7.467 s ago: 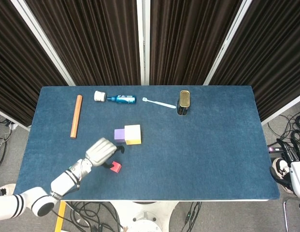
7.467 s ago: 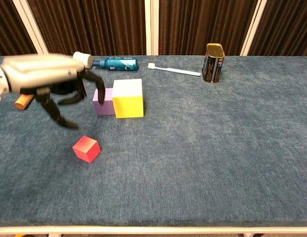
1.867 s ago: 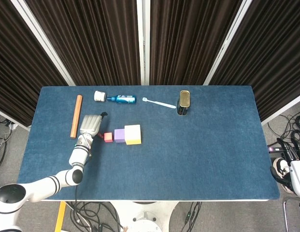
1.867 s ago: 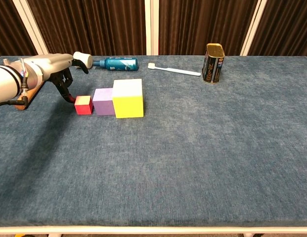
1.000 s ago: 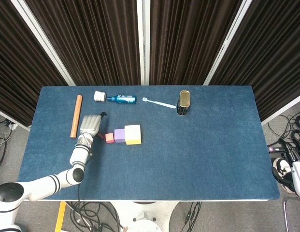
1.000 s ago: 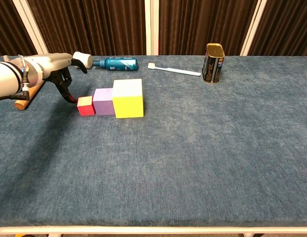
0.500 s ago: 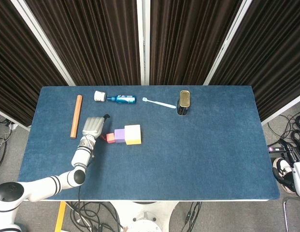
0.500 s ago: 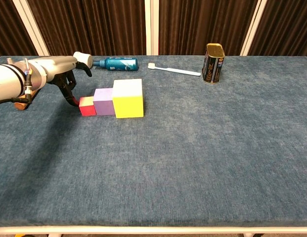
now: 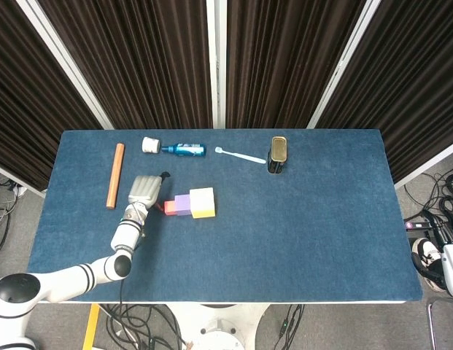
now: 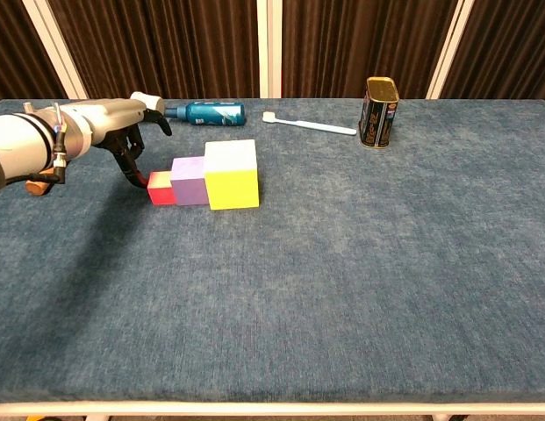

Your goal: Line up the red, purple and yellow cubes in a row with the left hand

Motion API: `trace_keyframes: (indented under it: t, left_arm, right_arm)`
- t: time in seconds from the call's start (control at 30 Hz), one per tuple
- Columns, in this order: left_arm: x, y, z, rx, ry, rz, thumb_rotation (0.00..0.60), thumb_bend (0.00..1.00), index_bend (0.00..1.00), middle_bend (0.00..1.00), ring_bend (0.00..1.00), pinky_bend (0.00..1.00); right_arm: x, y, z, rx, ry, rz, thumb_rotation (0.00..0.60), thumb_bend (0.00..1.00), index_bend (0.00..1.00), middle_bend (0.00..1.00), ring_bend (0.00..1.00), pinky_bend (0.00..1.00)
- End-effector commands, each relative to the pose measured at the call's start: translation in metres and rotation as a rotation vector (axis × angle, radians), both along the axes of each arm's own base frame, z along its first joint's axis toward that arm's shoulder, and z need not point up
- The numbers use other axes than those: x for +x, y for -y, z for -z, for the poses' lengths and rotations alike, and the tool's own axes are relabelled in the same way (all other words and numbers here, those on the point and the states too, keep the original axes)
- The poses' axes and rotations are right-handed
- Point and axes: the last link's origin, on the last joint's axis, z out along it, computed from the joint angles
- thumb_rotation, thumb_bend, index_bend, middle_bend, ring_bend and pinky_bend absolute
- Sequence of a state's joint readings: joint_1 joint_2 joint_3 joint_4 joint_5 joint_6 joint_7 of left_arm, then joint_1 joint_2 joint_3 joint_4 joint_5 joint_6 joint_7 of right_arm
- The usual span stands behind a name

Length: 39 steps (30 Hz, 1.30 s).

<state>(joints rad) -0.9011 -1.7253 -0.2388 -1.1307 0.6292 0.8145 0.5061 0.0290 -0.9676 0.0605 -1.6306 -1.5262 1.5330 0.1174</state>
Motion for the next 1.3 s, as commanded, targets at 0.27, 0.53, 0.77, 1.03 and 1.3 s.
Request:
trace_keyframes:
  t: [0.27, 0.53, 0.77, 1.03, 1.3]
  left_arm:
    - [0.002, 0.000, 0.000, -0.003, 0.000, 0.005, 0.600, 0.06, 0.24, 0.91, 0.95, 1.00]
    - [-0.010, 0.006, -0.018, 0.027, 0.008, -0.028, 0.600, 0.06, 0.17, 0.89, 0.94, 1.00]
    - [-0.032, 0.030, -0.080, 0.189, 0.081, -0.021, 0.600, 0.06, 0.15, 0.75, 0.76, 0.93]
    - [-0.087, 0.090, -0.155, 0.429, 0.022, 0.095, 0.600, 0.06, 0.20, 0.34, 0.30, 0.40]
    - [-0.133, 0.164, -0.181, 0.473, -0.072, 0.069, 0.600, 0.06, 0.21, 0.24, 0.21, 0.27]
  right_arm:
    - [0.000, 0.000, -0.001, -0.003, 0.002, 0.001, 0.600, 0.24, 0.08, 0.16, 0.02, 0.16]
    - [-0.001, -0.002, -0.002, -0.005, 0.003, 0.001, 0.600, 0.24, 0.08, 0.16, 0.02, 0.16]
    - [-0.002, -0.003, -0.004, -0.015, 0.008, -0.008, 0.600, 0.24, 0.08, 0.16, 0.02, 0.16]
    - [-0.006, 0.000, -0.001, -0.003, 0.001, -0.029, 0.600, 0.24, 0.07, 0.08, 0.00, 0.13]
    - [-0.006, 0.003, 0.015, 0.046, -0.001, -0.053, 0.600, 0.24, 0.01, 0.02, 0.00, 0.09]
